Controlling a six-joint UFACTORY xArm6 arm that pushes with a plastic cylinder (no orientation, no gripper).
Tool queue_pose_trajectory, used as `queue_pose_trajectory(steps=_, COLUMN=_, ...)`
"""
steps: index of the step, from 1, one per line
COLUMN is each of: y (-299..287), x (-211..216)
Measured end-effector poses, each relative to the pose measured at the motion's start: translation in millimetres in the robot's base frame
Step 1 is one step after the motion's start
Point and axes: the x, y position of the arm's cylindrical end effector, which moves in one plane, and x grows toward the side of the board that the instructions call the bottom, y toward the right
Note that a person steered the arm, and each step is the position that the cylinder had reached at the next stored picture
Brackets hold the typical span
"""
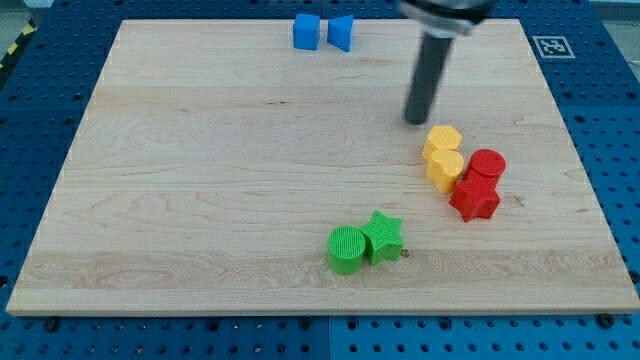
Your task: Push the yellow hexagon to the right side of the board
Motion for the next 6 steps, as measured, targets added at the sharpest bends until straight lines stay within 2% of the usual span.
queue_pose_trajectory(steps=1, y=-31, x=15)
queue_pose_trajectory(steps=2, y=-31, x=50)
queue_pose_trajectory(steps=3, y=-30, x=52)
queue_pose_trajectory(steps=6, y=50, x=52)
